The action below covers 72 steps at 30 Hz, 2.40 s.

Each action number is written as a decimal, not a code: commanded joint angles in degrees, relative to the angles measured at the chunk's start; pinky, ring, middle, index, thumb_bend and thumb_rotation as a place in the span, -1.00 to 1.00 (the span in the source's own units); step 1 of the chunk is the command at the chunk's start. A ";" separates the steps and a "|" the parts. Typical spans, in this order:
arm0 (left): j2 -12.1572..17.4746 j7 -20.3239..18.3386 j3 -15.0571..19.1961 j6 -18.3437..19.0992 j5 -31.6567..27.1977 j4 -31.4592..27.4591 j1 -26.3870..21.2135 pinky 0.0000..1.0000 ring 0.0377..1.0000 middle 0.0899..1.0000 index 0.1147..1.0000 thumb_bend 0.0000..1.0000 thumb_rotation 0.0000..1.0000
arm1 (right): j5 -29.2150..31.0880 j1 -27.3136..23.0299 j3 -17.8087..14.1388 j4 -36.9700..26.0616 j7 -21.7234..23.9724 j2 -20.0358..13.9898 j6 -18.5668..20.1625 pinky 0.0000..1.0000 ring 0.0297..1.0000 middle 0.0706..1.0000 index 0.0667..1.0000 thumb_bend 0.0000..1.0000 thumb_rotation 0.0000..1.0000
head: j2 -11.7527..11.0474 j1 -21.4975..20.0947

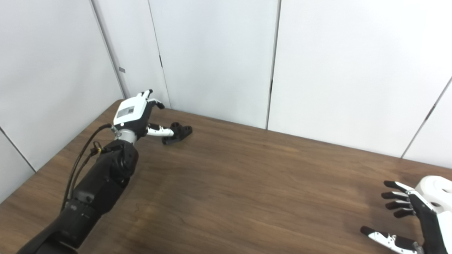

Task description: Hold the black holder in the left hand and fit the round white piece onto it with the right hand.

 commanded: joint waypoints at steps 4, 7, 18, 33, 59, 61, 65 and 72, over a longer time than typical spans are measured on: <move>2.25 0.50 -0.26 0.52 -0.50 0.94 -3.21 0.83 1.00 1.00 0.42 1.00 -0.17 | 0.25 -1.16 -0.93 -2.84 -0.28 -1.04 0.00 -0.02 0.15 0.25 0.45 0.37 -1.00 | 0.32 -0.07; 2.23 -0.37 -1.18 1.64 -0.25 1.53 -3.40 0.82 1.00 1.00 0.45 1.00 -0.20 | 0.46 -1.04 -0.96 -3.15 -0.03 -1.10 0.30 -0.02 0.14 0.25 0.45 0.36 -1.00 | 0.50 -0.22; 1.82 0.34 -3.87 1.91 -2.02 7.86 -4.93 0.84 1.00 1.00 0.47 1.00 -0.15 | 0.30 -0.56 -1.00 -4.64 0.81 -1.34 2.31 -0.06 0.14 0.26 0.46 0.35 -1.00 | 1.02 -0.77; 0.99 7.38 -5.52 -4.73 -5.23 18.50 -6.81 0.83 1.00 1.00 0.38 0.97 -0.21 | 0.21 0.81 -1.11 -5.82 1.18 -1.49 2.36 -0.04 0.14 0.26 0.46 0.35 -1.00 | 1.67 -1.63; -0.43 8.35 -10.98 -13.91 -9.82 29.89 -9.96 0.62 0.85 0.73 0.09 0.62 -0.65 | 0.36 3.52 -1.99 -9.64 1.91 -1.20 4.38 -0.01 0.17 0.27 0.47 0.31 -1.00 | 3.54 -3.27; -0.47 8.12 -11.34 -15.11 -10.53 30.42 -9.96 0.66 0.83 0.70 -0.06 0.34 -0.76 | 0.09 3.67 -2.23 -9.77 1.72 -1.32 4.33 0.00 0.18 0.27 0.47 0.30 -1.00 | 3.66 -3.25; -0.70 8.19 -11.50 -15.90 -11.78 31.02 -10.03 0.77 0.82 0.65 -0.16 0.06 -0.85 | 0.10 3.83 -2.78 -10.07 1.72 -1.33 4.60 0.03 0.21 0.29 0.47 0.27 -1.00 | 3.95 -3.22; -0.39 6.38 -12.82 -15.96 -12.72 30.57 -9.92 0.92 0.85 0.63 -0.18 0.05 -0.86 | 0.91 3.54 -3.32 -9.69 1.71 -1.31 3.89 0.03 0.20 0.30 0.47 0.24 -1.00 | 4.23 -3.11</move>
